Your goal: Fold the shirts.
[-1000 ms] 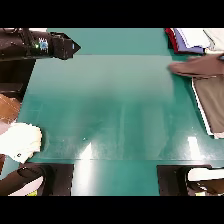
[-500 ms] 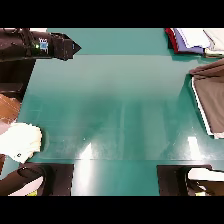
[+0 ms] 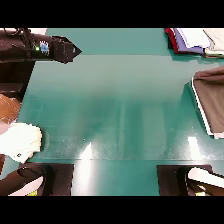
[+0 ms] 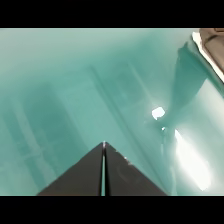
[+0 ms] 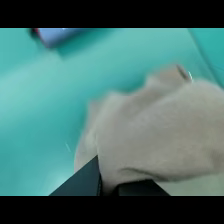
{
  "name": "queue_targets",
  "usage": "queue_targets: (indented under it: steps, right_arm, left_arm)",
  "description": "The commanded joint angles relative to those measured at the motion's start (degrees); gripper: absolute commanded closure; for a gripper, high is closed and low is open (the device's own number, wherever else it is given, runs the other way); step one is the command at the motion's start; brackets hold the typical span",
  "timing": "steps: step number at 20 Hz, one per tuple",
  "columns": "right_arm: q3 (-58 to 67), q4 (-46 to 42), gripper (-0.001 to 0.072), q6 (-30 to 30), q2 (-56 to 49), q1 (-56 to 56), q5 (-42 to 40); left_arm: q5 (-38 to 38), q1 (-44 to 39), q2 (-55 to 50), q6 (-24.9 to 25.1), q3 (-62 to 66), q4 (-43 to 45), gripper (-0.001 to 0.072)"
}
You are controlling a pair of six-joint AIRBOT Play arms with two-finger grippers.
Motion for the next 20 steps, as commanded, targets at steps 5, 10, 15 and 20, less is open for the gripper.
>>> queue_targets:
  steps: [5,10,15,20]
  right_arm:
    - [-22.2,-9.1,0.0694,0.1,7.4,-8.3,9.1]
    - [-34.2,-10.4,-0.0001,-0.5,12.0,-13.2,7.5]
    - [-34.3,8.3,0.0023,-0.8,16.1,-9.0,3.8]
    - [-34.3,11.6,0.0232,-0.9,20.4,9.3,-3.1]
  left_arm:
    - [-2.1,0.0,0.0,0.4,0.0,0.0,0.0681]
    - [-2.1,0.0,0.0,0.4,0.0,0.0,0.0681]
    - [-1.6,0.0,0.0,0.4,0.0,-0.1,0.0681]
    - [-0.9,0.0,0.0,0.4,0.0,1.3,0.0681]
